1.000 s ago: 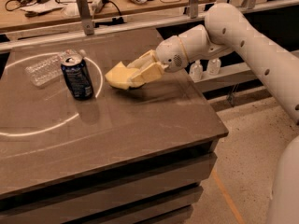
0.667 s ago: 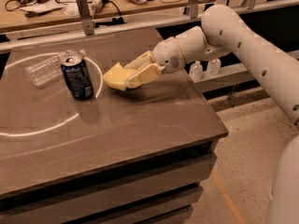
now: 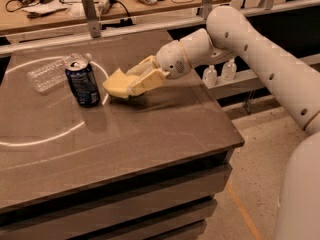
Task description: Move sponge near pepsi can
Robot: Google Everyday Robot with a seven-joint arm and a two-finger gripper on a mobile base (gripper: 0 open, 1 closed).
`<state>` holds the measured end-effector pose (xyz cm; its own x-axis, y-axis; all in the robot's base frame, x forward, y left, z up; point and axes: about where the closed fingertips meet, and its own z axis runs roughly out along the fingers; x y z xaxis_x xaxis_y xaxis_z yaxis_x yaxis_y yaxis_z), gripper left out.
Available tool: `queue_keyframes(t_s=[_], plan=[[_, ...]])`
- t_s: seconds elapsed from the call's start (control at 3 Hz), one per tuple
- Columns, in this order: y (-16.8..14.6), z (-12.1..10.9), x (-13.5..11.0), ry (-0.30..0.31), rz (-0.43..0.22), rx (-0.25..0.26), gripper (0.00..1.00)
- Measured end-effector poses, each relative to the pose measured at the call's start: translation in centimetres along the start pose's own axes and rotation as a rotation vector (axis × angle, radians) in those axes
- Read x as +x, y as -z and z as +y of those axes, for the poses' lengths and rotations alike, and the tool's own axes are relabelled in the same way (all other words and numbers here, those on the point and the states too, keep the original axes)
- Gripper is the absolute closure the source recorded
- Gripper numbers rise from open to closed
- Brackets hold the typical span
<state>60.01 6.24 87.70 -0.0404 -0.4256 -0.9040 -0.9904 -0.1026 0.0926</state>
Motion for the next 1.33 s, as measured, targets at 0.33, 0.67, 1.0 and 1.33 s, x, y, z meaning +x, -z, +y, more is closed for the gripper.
queue_keyframes(t_s=[0.33,0.67,1.0,1.33], plan=[[-0.58,-0.04,-0.09,-0.003,-0.005,-0.030,0.61],[-1.22,-0.06,-0.07,-0.007,-0.007,-0.060,0.30],[-1.47,-0.05,-0.07,-0.008,-0.008,-0.071,0.07],[-1.55,-0.03,-0.07,-0.010,-0.008,-0.075,0.00]])
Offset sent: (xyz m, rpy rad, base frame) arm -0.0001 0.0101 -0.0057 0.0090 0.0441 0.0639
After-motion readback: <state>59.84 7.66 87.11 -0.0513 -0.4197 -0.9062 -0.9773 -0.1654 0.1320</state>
